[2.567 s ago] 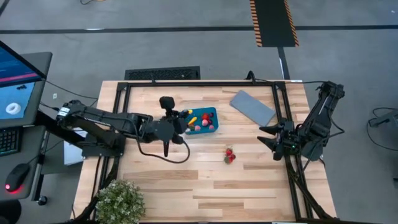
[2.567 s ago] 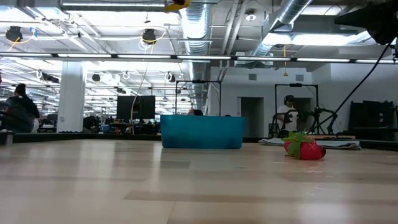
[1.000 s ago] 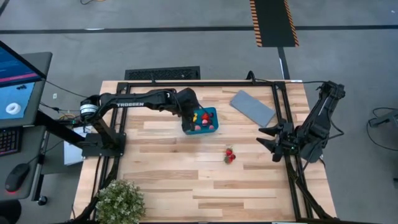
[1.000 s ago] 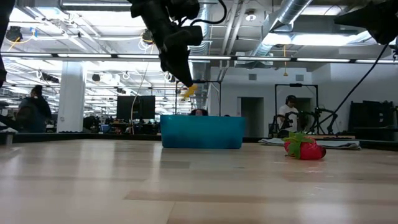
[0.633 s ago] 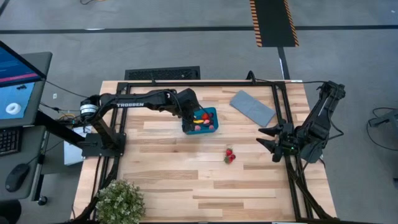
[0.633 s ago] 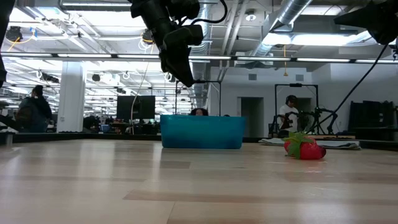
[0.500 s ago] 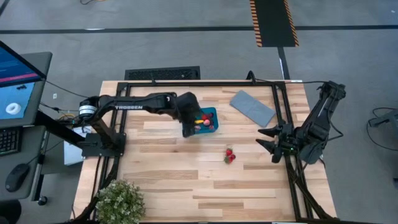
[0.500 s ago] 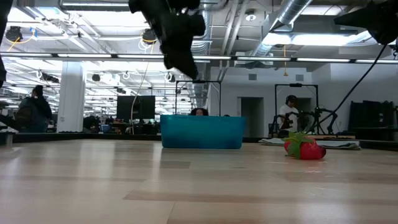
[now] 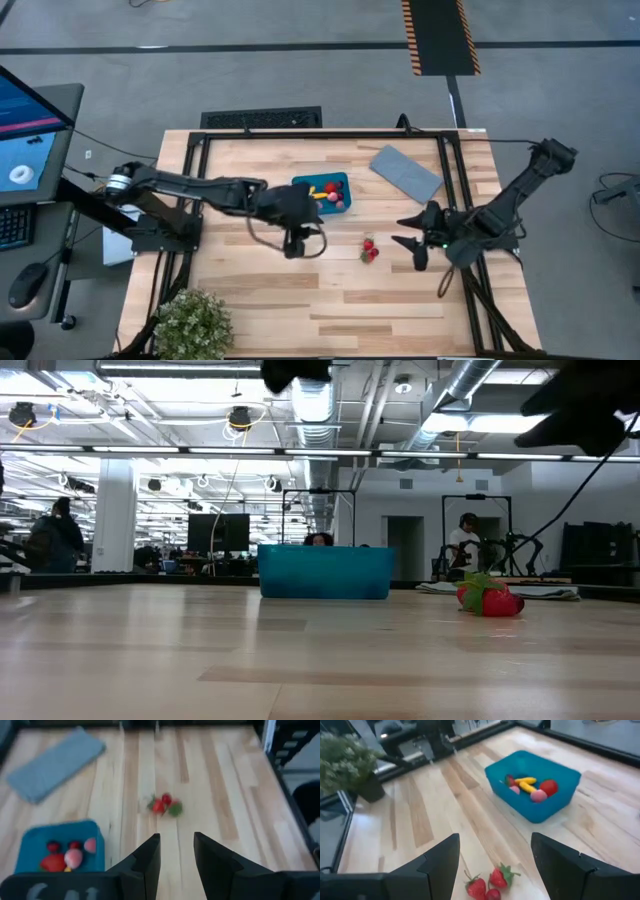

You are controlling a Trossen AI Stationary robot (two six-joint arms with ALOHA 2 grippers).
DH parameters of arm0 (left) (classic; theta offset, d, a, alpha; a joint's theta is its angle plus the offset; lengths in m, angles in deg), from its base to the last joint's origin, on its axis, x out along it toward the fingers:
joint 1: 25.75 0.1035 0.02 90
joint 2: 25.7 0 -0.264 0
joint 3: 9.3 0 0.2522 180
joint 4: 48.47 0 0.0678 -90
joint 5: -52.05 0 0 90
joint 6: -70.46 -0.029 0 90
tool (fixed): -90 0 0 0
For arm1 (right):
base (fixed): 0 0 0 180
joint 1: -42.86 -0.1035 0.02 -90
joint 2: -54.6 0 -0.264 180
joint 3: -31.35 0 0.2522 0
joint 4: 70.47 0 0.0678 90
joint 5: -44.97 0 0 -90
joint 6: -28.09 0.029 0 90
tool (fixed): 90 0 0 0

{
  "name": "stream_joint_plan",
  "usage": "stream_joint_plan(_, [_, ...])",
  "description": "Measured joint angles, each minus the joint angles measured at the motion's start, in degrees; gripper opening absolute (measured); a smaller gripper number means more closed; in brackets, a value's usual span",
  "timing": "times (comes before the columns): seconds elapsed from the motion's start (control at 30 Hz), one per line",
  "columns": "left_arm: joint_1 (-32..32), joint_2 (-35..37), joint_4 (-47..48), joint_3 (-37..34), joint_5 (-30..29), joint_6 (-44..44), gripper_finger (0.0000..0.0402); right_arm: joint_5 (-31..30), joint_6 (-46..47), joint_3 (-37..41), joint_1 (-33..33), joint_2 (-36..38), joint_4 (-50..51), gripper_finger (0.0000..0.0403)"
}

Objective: Pick and placing Produce into tupperware
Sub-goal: Put the red strawberry into the blue bin

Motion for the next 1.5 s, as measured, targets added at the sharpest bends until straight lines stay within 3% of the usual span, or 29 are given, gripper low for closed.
stream_joint_plan(0.37, [-9.99, 13.67, -7.94, -5.15, -12.46, 3.66, 0.0107, 13.49, -8.32, -1.19, 10.36, -7.25, -7.85, 0.027])
stream_joint_plan(0.63, [-14.54, 29.53, -15.46, -21.11, -20.35, 10.75, 0.0107, 14.09, -15.4, -6.72, 11.97, -11.42, -7.23, 0.027])
stream_joint_plan(0.83, [-16.83, 37.54, -22.63, -32.87, -24.19, 14.37, 0.0107, 17.3, -14.64, -9.64, 13.62, -15.6, -4.36, 0.027])
stream_joint_plan(1.23, [-18.69, 43.64, -31.47, -49.31, -28.65, 16.25, 0.0107, 21.55, -14.73, -12.55, 16.03, -23.86, -3.94, 0.027])
stream_joint_plan(1.5, [-18.89, 44.17, -37.9, -52.89, -28.59, 16.36, 0.0107, 24.31, -10.49, -12.57, 14.92, -26.81, -1.31, 0.027])
